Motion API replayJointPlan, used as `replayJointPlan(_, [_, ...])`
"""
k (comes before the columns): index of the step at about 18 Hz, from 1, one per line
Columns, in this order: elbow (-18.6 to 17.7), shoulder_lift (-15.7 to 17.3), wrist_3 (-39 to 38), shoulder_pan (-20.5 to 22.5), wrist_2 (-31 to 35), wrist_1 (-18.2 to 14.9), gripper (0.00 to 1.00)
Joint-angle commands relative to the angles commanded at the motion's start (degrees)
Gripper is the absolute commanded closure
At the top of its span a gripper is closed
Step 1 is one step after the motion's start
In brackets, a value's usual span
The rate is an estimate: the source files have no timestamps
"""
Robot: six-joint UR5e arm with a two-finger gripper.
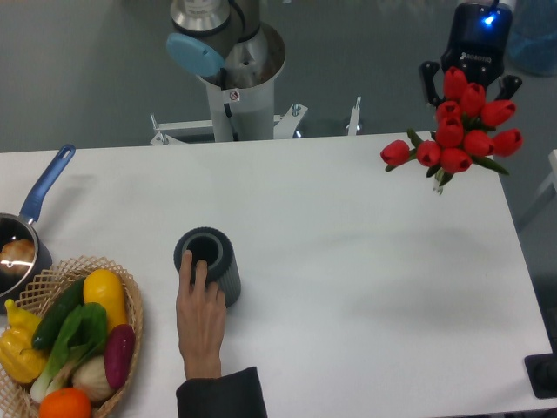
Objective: Place the flowers on the table
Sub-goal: 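Hold the red tulip bunch in the gripper above the table, then lower the held red tulips down onto the table surface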
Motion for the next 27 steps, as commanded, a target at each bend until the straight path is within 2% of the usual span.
replayJointPlan(2, [0.0, 0.2, 0.5, -0.4, 4.7, 0.0, 0.64])
replayJointPlan(3, [0.0, 0.3, 1.2, -1.0, 9.1, 0.0, 0.64])
replayJointPlan(7, [-0.1, -0.9, 2.3, -5.5, 20.0, 0.0, 0.64])
replayJointPlan(14, [-0.4, -8.0, 2.3, -12.3, 28.2, 0.0, 0.63])
replayJointPlan(16, [0.3, -11.8, 2.3, -15.4, 32.4, 0.4, 0.63])
replayJointPlan(19, [2.3, -15.9, 1.9, -19.7, 38.7, 0.4, 0.63])
replayJointPlan(27, [2.9, -19.9, 0.9, -21.6, 39.3, 0.5, 0.63])
